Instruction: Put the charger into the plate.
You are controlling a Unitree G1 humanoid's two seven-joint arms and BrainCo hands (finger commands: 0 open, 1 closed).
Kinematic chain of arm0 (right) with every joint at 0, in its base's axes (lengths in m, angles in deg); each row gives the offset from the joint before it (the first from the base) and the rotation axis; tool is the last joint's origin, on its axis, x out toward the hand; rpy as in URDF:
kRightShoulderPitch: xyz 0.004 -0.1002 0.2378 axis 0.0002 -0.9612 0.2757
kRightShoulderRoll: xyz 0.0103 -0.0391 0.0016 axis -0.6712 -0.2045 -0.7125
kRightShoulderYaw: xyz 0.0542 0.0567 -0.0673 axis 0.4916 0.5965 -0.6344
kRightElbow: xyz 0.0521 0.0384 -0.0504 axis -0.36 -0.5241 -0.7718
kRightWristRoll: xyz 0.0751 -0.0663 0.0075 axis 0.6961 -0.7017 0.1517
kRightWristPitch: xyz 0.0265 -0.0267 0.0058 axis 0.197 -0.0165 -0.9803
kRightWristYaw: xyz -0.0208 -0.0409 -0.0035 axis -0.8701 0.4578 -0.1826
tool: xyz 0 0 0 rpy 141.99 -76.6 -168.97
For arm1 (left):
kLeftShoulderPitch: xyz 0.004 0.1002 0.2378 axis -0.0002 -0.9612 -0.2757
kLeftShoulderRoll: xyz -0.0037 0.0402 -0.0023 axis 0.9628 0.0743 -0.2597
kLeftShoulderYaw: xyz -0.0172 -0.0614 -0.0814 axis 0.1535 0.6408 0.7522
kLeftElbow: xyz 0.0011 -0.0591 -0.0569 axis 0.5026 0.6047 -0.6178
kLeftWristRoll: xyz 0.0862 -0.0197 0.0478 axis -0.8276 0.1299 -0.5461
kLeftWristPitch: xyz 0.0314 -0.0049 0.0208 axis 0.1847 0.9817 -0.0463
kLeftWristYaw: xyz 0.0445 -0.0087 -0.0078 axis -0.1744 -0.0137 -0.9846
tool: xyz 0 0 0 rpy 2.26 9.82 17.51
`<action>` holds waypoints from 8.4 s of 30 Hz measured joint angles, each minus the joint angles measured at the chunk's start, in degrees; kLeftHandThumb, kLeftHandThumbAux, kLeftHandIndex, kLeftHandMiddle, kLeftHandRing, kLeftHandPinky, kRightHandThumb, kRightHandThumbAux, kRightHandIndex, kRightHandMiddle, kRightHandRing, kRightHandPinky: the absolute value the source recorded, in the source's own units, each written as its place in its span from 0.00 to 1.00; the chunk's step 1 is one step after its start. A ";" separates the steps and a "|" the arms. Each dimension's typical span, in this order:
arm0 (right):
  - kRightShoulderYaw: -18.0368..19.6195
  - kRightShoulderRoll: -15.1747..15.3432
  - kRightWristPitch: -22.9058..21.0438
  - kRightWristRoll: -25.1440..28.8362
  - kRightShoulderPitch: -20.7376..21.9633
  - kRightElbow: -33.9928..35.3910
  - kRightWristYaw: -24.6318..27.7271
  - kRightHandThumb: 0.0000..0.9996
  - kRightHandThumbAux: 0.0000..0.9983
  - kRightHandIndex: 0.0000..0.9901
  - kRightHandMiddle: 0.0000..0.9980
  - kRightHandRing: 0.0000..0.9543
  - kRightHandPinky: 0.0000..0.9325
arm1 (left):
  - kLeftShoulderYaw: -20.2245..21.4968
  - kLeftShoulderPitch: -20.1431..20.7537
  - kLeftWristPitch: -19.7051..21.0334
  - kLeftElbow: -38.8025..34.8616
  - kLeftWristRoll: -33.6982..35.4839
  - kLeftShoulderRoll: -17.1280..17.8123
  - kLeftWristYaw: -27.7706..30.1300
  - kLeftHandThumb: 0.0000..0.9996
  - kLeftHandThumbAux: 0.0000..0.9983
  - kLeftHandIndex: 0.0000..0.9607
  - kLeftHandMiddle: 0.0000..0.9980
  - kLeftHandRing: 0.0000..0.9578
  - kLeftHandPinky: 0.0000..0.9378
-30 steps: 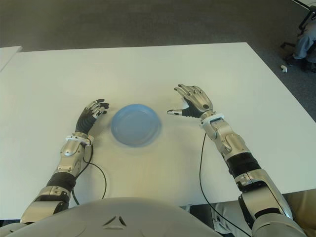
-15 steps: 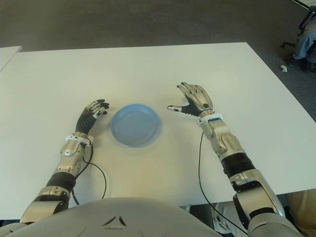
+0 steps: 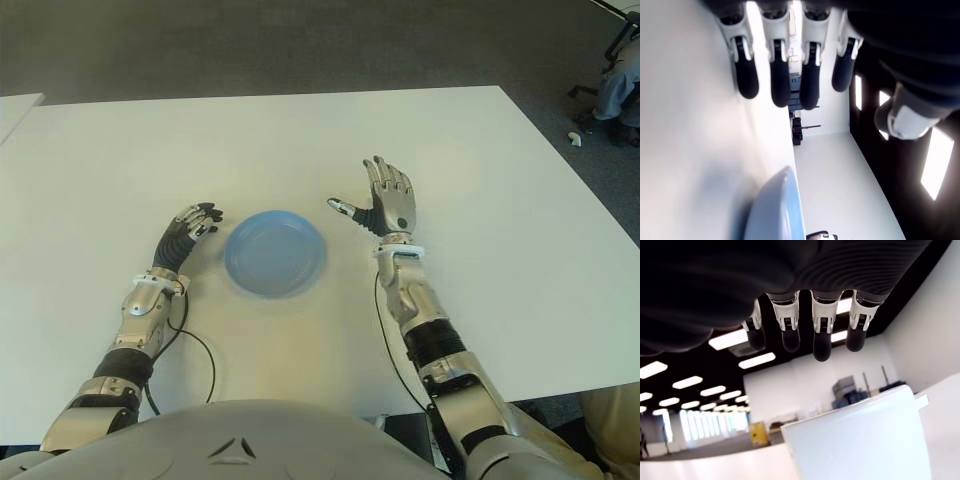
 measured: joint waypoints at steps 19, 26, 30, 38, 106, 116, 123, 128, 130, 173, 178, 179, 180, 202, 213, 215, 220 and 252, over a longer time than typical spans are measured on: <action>0.91 -7.61 -3.83 0.02 0.31 -1.00 -13.87 0.32 0.09 0.00 0.00 0.00 0.00 | 0.05 0.64 -0.26 0.83 -0.02 0.05 0.52 0.09 0.53 0.29 0.34 0.34 0.34; 0.96 -10.28 -8.47 -0.26 0.36 -0.99 -15.28 0.34 0.09 0.00 0.00 0.00 0.00 | 0.04 0.72 -0.33 1.01 -0.03 0.14 0.72 0.07 0.54 0.30 0.34 0.34 0.34; 0.78 -11.92 -11.81 -0.71 0.36 -0.99 -15.35 0.34 0.09 0.00 0.00 0.00 0.00 | 0.03 0.72 -0.36 1.04 -0.05 0.16 0.72 0.06 0.56 0.29 0.35 0.35 0.35; 0.22 -13.57 -17.28 -1.80 0.37 -1.00 -15.29 0.36 0.08 0.00 0.00 0.00 0.00 | -0.04 0.83 -0.41 1.14 -0.10 0.19 0.72 0.07 0.55 0.30 0.35 0.36 0.38; 3.02 -9.10 -29.30 1.46 3.29 -13.76 -11.33 0.37 0.08 0.00 0.00 0.00 0.00 | -0.21 1.89 -1.16 3.06 0.52 1.79 1.78 0.09 0.54 0.30 0.35 0.37 0.38; 3.89 -9.36 -27.97 3.58 5.46 -17.09 -13.03 0.36 0.08 0.00 0.00 0.00 0.00 | -0.22 1.89 -1.16 3.13 0.51 1.80 1.78 0.08 0.55 0.31 0.36 0.37 0.36; 3.94 -9.46 -27.48 4.55 6.22 -18.29 -13.88 0.36 0.08 0.00 0.00 0.00 0.00 | -0.27 1.89 -1.16 3.18 0.48 1.86 1.78 0.07 0.55 0.31 0.36 0.36 0.36; 3.89 -9.51 -27.18 5.27 6.79 -19.07 -14.23 0.36 0.08 0.00 0.00 0.00 0.00 | -0.32 1.89 -1.16 3.19 0.45 1.90 1.77 0.09 0.53 0.31 0.35 0.36 0.34; 3.84 -9.54 -27.15 5.42 7.02 -19.37 -14.29 0.36 0.08 0.00 0.00 0.00 0.00 | -0.34 1.89 -1.16 3.19 0.45 1.92 1.77 0.09 0.52 0.30 0.35 0.35 0.34; 1.28 -11.19 -26.17 7.81 14.95 -32.55 -13.23 0.33 0.07 0.00 0.00 0.00 0.00 | -0.66 1.87 -1.84 3.92 0.43 1.87 1.77 0.05 0.53 0.30 0.35 0.35 0.36; 0.58 -11.14 -26.17 7.81 15.21 -32.95 -12.59 0.33 0.07 0.00 0.00 0.00 0.00 | -0.83 1.86 -1.91 3.96 0.43 1.87 1.77 0.06 0.52 0.30 0.35 0.35 0.35; 0.47 -11.14 -26.17 7.81 15.25 -32.99 -12.50 0.33 0.07 0.00 0.00 0.00 0.00 | -0.85 1.86 -1.92 3.96 0.43 1.88 1.77 0.07 0.53 0.30 0.35 0.35 0.35; 0.34 -11.14 -26.16 7.81 15.29 -33.03 -12.40 0.33 0.07 0.00 0.00 0.00 0.00 | -0.87 1.86 -1.94 3.96 0.43 1.88 1.77 0.07 0.53 0.30 0.35 0.35 0.35; -0.81 -11.15 -25.20 7.81 16.07 -34.47 -12.00 0.33 0.07 0.00 0.00 0.00 0.00 | -0.91 1.85 -1.96 3.94 0.48 1.91 1.73 0.07 0.53 0.30 0.35 0.36 0.37; -0.76 -11.19 -24.51 7.89 16.47 -35.43 -12.06 0.33 0.07 0.00 0.00 0.00 0.00 | -1.03 1.85 -1.96 3.95 0.46 1.92 1.52 0.07 0.55 0.32 0.36 0.35 0.35; -0.74 -11.21 -24.33 7.91 16.58 -35.67 -12.10 0.33 0.07 0.00 0.00 0.00 0.00 | -1.04 1.84 -1.96 3.96 0.46 1.91 1.51 0.07 0.55 0.32 0.36 0.35 0.35; -0.72 -11.33 -23.78 7.97 17.09 -36.81 -12.29 0.33 0.07 0.00 0.00 0.00 0.00 | -1.08 1.83 -1.96 4.05 0.46 1.90 1.49 0.07 0.55 0.31 0.36 0.36 0.35; -0.63 -11.80 -19.92 9.83 20.40 -44.21 -12.36 0.32 0.07 0.00 0.00 0.00 0.00 | -1.24 1.78 -1.96 4.25 0.48 2.05 1.48 0.04 0.56 0.33 0.38 0.38 0.37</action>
